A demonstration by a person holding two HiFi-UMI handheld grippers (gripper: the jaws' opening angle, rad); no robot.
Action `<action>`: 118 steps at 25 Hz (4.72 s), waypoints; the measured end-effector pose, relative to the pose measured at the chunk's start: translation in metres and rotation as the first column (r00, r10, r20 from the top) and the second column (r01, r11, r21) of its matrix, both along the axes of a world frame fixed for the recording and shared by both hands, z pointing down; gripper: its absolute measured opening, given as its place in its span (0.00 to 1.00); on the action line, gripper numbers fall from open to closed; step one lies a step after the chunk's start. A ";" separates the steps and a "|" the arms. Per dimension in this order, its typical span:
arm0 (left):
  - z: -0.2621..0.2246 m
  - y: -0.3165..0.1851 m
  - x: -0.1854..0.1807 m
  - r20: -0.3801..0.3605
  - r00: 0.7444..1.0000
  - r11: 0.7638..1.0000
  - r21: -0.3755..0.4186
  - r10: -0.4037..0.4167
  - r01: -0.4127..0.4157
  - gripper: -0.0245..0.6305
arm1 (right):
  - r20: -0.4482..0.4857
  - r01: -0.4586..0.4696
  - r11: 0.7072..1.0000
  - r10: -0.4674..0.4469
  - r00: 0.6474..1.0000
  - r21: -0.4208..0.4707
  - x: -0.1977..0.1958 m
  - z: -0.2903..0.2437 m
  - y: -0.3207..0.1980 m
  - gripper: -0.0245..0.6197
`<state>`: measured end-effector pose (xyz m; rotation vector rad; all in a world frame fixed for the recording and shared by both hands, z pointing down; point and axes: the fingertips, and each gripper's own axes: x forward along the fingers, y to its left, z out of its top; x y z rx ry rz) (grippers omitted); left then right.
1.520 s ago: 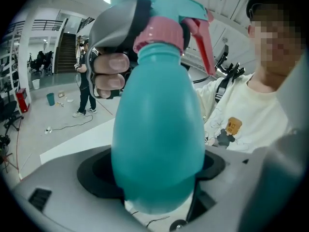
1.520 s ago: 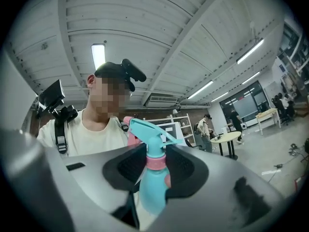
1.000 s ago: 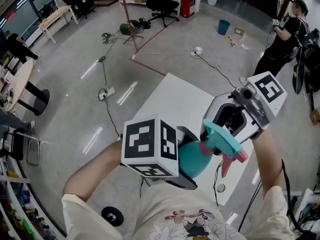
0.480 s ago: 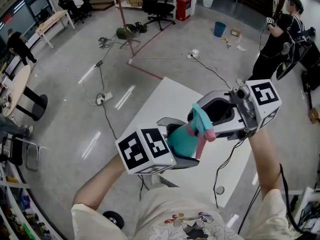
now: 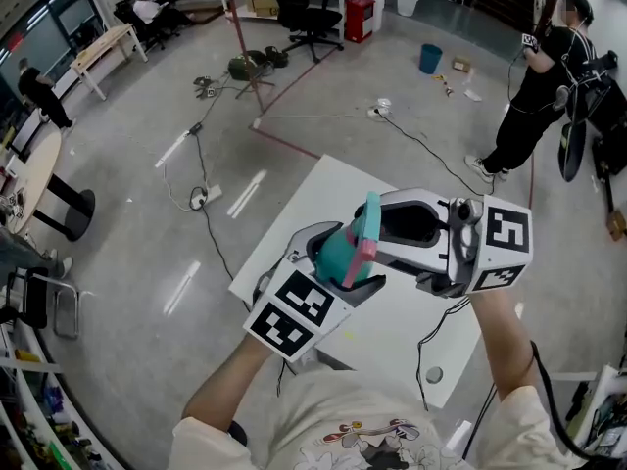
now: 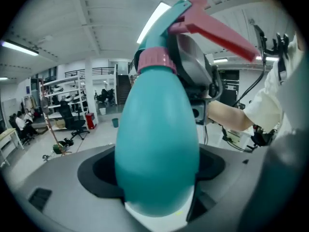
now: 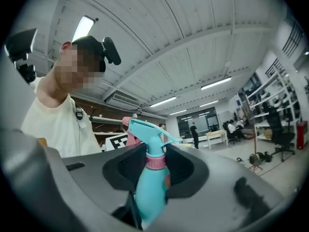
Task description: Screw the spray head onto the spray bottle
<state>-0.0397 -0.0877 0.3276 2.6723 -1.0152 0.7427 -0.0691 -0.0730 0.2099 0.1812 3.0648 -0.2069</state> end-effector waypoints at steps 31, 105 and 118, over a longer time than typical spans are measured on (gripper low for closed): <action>0.022 0.059 -0.002 -0.050 0.947 0.942 -0.093 0.318 -0.322 0.68 | -0.121 0.111 0.994 -0.107 0.987 0.024 0.012 0.024 0.037 0.40; -0.011 0.010 -0.020 -0.050 0.981 0.968 0.163 -0.185 0.191 0.68 | -0.119 -0.398 0.917 0.394 0.912 -0.015 -0.013 0.004 0.030 0.31; -0.012 0.120 0.003 -0.164 0.794 0.808 0.031 0.585 -0.589 0.68 | -0.145 0.211 0.977 -0.204 0.968 0.038 0.018 0.013 0.077 0.51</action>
